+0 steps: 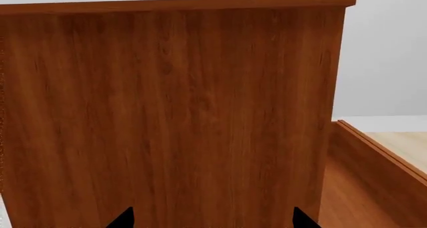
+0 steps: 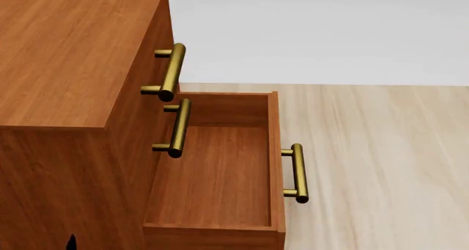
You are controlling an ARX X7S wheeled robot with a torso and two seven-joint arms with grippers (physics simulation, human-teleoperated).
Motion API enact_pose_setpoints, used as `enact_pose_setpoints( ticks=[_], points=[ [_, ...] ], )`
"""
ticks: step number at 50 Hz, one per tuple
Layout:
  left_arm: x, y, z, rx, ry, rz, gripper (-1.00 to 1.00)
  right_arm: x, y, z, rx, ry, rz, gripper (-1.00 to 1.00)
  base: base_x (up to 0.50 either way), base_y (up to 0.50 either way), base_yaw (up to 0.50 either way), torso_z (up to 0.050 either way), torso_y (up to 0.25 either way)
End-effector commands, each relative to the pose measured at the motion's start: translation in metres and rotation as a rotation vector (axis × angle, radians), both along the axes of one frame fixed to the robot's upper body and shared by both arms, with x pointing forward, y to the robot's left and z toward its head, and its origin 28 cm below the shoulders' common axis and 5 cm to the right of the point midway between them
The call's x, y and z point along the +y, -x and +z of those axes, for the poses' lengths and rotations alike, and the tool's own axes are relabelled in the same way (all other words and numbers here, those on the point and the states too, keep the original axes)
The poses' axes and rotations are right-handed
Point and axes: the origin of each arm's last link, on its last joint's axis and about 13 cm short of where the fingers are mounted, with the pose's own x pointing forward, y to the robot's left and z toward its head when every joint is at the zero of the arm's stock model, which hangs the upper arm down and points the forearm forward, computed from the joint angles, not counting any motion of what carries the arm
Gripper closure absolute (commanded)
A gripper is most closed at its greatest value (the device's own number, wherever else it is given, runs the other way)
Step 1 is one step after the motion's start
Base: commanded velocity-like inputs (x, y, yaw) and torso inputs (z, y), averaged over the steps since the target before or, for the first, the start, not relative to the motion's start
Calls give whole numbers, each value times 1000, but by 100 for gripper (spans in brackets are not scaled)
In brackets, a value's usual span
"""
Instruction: Put the bowl in the bottom drawer of the cabinet.
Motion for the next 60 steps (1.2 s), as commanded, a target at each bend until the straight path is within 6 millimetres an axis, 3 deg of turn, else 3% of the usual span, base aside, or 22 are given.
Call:
enact_pose_setpoints(
  ticks=[1, 27, 28, 46, 60],
  points=[
    [0, 0, 0, -1, 0, 0, -100, -1, -1, -8, 17, -5, -1, -100, 0, 0, 0, 0, 0],
    [0, 0, 0, -1, -1, 1, -100, 4, -3, -15, 18, -27, 30, -100, 2, 0, 1, 0, 0],
    [0, 0, 0, -2, -2, 2, -100, 5, -3, -15, 10, -32, 36, 100, 0, 0, 0, 0, 0],
    [0, 0, 0, -2, 0, 3, -100, 20, 0, 1, -61, -73, 108, 100, 4, 0, 3, 0, 0],
    [0, 1, 4, -10, -2, 6, -100, 28, -5, 33, -304, -188, 22, 100, 1, 0, 1, 0, 0]
  ],
)
